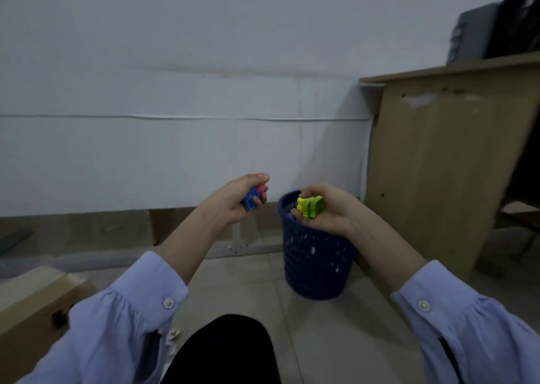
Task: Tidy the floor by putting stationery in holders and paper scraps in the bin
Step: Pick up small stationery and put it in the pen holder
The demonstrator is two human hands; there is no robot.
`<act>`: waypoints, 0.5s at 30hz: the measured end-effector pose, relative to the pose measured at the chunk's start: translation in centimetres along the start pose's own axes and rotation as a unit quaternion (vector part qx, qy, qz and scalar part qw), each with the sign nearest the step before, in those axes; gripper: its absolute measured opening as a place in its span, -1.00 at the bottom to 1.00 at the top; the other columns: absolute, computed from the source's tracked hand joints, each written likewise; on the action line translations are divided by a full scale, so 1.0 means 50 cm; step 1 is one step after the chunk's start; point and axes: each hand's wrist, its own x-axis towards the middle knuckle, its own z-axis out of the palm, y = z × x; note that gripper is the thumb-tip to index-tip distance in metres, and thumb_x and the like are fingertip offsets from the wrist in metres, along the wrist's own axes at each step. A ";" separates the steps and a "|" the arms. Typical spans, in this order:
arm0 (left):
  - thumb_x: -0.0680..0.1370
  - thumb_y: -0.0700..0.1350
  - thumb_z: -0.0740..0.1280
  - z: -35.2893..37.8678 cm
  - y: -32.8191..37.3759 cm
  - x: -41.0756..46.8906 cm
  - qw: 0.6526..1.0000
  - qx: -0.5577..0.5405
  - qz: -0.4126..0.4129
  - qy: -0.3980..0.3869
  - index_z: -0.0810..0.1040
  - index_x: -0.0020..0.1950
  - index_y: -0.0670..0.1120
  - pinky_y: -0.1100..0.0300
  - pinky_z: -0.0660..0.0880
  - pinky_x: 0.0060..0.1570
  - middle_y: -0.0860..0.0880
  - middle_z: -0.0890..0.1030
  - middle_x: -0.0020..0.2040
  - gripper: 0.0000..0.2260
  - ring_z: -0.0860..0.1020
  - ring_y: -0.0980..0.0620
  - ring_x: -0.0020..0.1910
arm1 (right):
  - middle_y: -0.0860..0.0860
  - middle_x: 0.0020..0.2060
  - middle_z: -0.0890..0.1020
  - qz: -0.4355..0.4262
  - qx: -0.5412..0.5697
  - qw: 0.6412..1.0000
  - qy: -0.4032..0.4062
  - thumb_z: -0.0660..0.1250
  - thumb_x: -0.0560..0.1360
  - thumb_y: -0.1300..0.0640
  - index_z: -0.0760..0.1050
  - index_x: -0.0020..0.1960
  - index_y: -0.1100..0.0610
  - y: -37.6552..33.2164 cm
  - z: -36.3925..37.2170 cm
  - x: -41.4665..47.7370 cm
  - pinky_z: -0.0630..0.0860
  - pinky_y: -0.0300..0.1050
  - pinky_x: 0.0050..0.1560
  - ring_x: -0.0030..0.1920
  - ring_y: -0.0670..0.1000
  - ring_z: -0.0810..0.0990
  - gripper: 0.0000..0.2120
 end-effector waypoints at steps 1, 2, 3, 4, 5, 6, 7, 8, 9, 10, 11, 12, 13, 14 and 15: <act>0.55 -0.19 0.31 0.024 0.012 0.004 1.000 -0.006 -0.001 -0.011 0.46 -0.09 -0.12 0.44 0.33 -0.61 -0.07 0.46 -0.23 -0.95 0.42 0.08 -0.34 | 0.13 -0.25 0.38 -0.012 -0.001 1.000 0.013 0.18 0.52 0.36 0.35 -0.28 0.22 -0.023 -0.007 -0.009 0.49 -0.06 -0.08 -0.27 0.07 0.40 -0.80; 0.56 -0.20 0.29 0.049 0.025 0.007 1.000 -0.010 -0.001 -0.023 0.45 -0.09 -0.13 0.45 0.33 -0.60 -0.07 0.45 -0.23 -0.95 0.42 0.08 -0.33 | 0.12 -0.24 0.36 -0.022 0.001 0.999 0.025 0.15 0.53 0.35 0.32 -0.30 0.21 -0.048 -0.014 -0.020 0.47 -0.07 -0.11 -0.27 0.07 0.38 -0.76; 0.56 -0.21 0.28 0.077 0.038 0.009 0.999 -0.012 -0.002 -0.034 0.44 -0.10 -0.14 0.46 0.33 -0.60 -0.07 0.44 -0.24 -0.94 0.43 0.08 -0.32 | 0.12 -0.22 0.35 -0.034 0.002 0.999 0.037 0.11 0.54 0.36 0.31 -0.31 0.21 -0.074 -0.023 -0.032 0.45 -0.07 -0.15 -0.27 0.08 0.36 -0.74; 0.57 -0.22 0.28 0.103 0.049 0.011 0.999 -0.012 -0.003 -0.042 0.43 -0.11 -0.16 0.46 0.34 -0.60 -0.07 0.44 -0.25 -0.93 0.44 0.08 -0.31 | 0.13 -0.18 0.33 -0.045 -0.001 0.998 0.051 0.06 0.54 0.38 0.32 -0.29 0.23 -0.099 -0.030 -0.045 0.44 -0.08 -0.18 -0.25 0.10 0.35 -0.75; 0.57 -0.22 0.27 0.135 0.060 0.014 0.998 -0.013 -0.002 -0.054 0.42 -0.11 -0.17 0.45 0.34 -0.60 -0.07 0.43 -0.25 -0.93 0.45 0.07 -0.30 | 0.14 -0.14 0.32 -0.060 -0.005 0.996 0.067 -0.01 0.52 0.42 0.37 -0.22 0.24 -0.128 -0.040 -0.061 0.43 -0.09 -0.19 -0.24 0.12 0.34 -0.75; 0.57 -0.23 0.26 0.159 0.067 0.016 0.998 -0.013 0.000 -0.062 0.42 -0.10 -0.17 0.45 0.34 -0.61 -0.08 0.43 -0.25 -0.94 0.45 0.06 -0.30 | 0.15 -0.10 0.31 -0.072 -0.009 0.994 0.082 -0.07 0.49 0.45 0.41 -0.11 0.23 -0.150 -0.046 -0.074 0.43 -0.09 -0.20 -0.22 0.14 0.33 -0.69; 0.57 -0.24 0.25 0.180 0.074 0.018 0.998 -0.012 0.004 -0.068 0.41 -0.09 -0.17 0.45 0.35 -0.61 -0.08 0.43 -0.25 -0.94 0.46 0.06 -0.30 | 0.16 -0.08 0.31 -0.084 -0.012 0.992 0.094 -0.11 0.48 0.47 0.42 0.02 0.24 -0.170 -0.052 -0.085 0.42 -0.09 -0.19 -0.20 0.14 0.33 -0.63; 0.58 -0.24 0.24 0.206 0.082 0.021 0.997 -0.007 0.009 -0.078 0.41 -0.09 -0.17 0.45 0.35 -0.61 -0.08 0.42 -0.24 -0.95 0.45 0.06 -0.30 | 0.17 -0.08 0.32 -0.100 -0.015 0.989 0.105 -0.12 0.48 0.48 0.41 0.15 0.24 -0.193 -0.061 -0.100 0.42 -0.09 -0.18 -0.19 0.15 0.33 -0.57; 0.58 -0.23 0.24 0.230 0.090 0.023 0.996 -0.002 0.014 -0.087 0.42 -0.09 -0.16 0.44 0.35 -0.61 -0.08 0.42 -0.24 -0.95 0.45 0.06 -0.31 | 0.17 -0.07 0.33 -0.114 -0.016 0.987 0.108 -0.12 0.48 0.49 0.37 0.27 0.23 -0.216 -0.069 -0.112 0.43 -0.09 -0.17 -0.17 0.15 0.34 -0.51; 0.58 -0.22 0.24 0.254 0.099 0.025 0.995 0.003 0.019 -0.097 0.42 -0.08 -0.16 0.44 0.35 -0.60 -0.07 0.42 -0.25 -0.95 0.45 0.07 -0.31 | 0.19 -0.02 0.35 -0.128 -0.011 0.986 0.110 -0.11 0.48 0.49 0.34 0.34 0.23 -0.239 -0.077 -0.126 0.43 -0.09 -0.16 -0.12 0.17 0.36 -0.48; 0.58 -0.21 0.24 0.276 0.106 0.025 0.994 0.005 0.023 -0.102 0.43 -0.08 -0.16 0.44 0.36 -0.60 -0.07 0.42 -0.25 -0.95 0.45 0.07 -0.32 | 0.23 0.09 0.35 -0.141 -0.005 0.984 0.110 -0.11 0.49 0.49 0.33 0.36 0.24 -0.259 -0.085 -0.138 0.44 -0.09 -0.15 -0.02 0.18 0.39 -0.48; 0.58 -0.20 0.25 0.300 0.115 0.026 0.994 0.007 0.026 -0.106 0.44 -0.06 -0.16 0.43 0.36 -0.60 -0.07 0.43 -0.25 -0.95 0.45 0.08 -0.33 | 0.25 0.23 0.33 -0.153 0.001 0.982 0.114 -0.10 0.49 0.50 0.35 0.32 0.25 -0.281 -0.095 -0.150 0.45 -0.08 -0.12 0.14 0.19 0.40 -0.50; 0.58 -0.18 0.26 0.324 0.123 0.026 0.993 0.010 0.030 -0.110 0.45 -0.04 -0.17 0.43 0.37 -0.60 -0.07 0.44 -0.24 -0.94 0.44 0.08 -0.33 | 0.25 0.33 0.28 -0.163 0.010 0.980 0.117 -0.10 0.49 0.50 0.37 0.26 0.25 -0.301 -0.105 -0.161 0.46 -0.08 -0.06 0.27 0.20 0.36 -0.55; 0.58 -0.17 0.26 0.345 0.130 0.027 0.993 0.015 0.034 -0.110 0.46 -0.02 -0.18 0.42 0.38 -0.60 -0.08 0.44 -0.23 -0.92 0.44 0.08 -0.34 | 0.24 0.35 0.26 -0.171 0.018 0.978 0.119 -0.09 0.50 0.50 0.37 0.21 0.25 -0.316 -0.113 -0.169 0.44 -0.08 0.02 0.32 0.20 0.33 -0.58; 0.58 -0.16 0.26 0.365 0.137 0.029 0.993 0.020 0.040 -0.110 0.47 0.00 -0.19 0.42 0.39 -0.60 -0.08 0.44 -0.21 -0.90 0.43 0.08 -0.34 | 0.24 0.30 0.28 -0.182 0.025 0.976 0.119 -0.07 0.51 0.50 0.40 0.19 0.25 -0.329 -0.121 -0.177 0.41 -0.09 0.08 0.31 0.19 0.33 -0.60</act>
